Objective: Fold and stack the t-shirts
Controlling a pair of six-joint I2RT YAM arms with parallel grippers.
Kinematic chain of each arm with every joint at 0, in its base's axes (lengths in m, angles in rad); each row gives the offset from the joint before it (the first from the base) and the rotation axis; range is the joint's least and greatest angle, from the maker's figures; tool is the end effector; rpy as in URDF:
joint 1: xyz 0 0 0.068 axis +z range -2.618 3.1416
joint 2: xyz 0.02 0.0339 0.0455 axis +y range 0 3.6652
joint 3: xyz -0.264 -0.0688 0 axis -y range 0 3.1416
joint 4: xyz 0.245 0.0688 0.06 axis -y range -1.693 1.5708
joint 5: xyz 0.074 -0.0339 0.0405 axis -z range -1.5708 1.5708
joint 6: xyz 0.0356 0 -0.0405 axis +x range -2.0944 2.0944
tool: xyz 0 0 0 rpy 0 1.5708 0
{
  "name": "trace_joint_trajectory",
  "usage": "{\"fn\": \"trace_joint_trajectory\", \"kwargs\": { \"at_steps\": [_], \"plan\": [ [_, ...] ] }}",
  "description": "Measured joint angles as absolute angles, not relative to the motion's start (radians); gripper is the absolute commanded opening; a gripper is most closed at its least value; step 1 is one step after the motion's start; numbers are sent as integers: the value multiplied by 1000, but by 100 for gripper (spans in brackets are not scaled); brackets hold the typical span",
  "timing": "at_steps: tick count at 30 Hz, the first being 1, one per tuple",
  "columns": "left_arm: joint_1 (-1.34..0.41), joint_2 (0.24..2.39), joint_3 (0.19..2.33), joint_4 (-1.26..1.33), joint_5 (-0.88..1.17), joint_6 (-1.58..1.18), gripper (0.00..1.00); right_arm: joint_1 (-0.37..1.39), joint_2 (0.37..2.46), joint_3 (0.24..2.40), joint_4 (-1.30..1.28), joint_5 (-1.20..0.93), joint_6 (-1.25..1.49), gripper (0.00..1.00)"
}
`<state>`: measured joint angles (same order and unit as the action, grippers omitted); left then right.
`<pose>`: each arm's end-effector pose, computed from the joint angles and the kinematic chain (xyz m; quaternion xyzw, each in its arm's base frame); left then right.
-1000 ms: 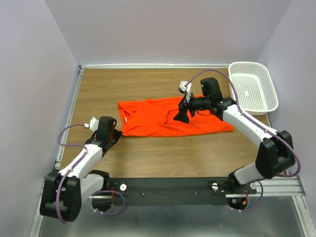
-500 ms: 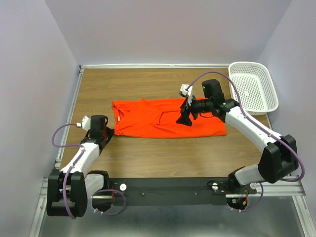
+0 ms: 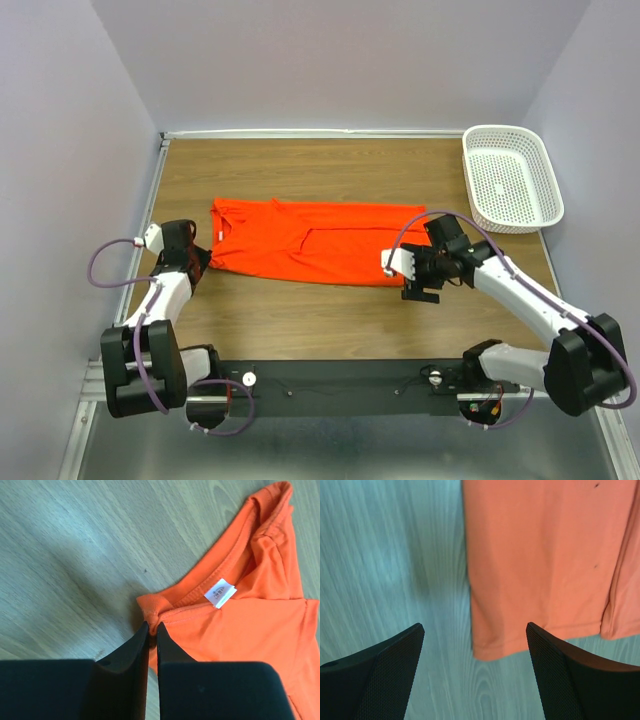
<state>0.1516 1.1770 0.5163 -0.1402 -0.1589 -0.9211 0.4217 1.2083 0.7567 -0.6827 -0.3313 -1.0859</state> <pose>0.2215 0.0395 0.1759 -0.4977 0.7789 -0.0723 0.3746 0.1946 0.1000 0.2098 -0.6851 0.6776 0.0826 0.2544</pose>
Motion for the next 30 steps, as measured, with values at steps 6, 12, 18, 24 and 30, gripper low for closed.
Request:
{"fn": "trace_joint_trajectory", "kwargs": {
  "at_steps": [6,12,18,24,30],
  "plan": [
    [176,1203,524,-136,-144,-898,12,417,1217,720,-699,-294,-1180,73],
    [184,1210,533,-126,-135,-886,12,417,1378,719,-679,-250,-1197,69],
    [193,1224,533,-120,-126,-883,11,413,1370,705,-651,-213,-1197,42],
    [208,1245,533,-110,-120,-883,10,409,1336,661,-627,-191,-1198,7],
    [217,1288,543,-102,-119,-883,7,398,1302,628,-591,-184,-1195,0]
  ]
}}
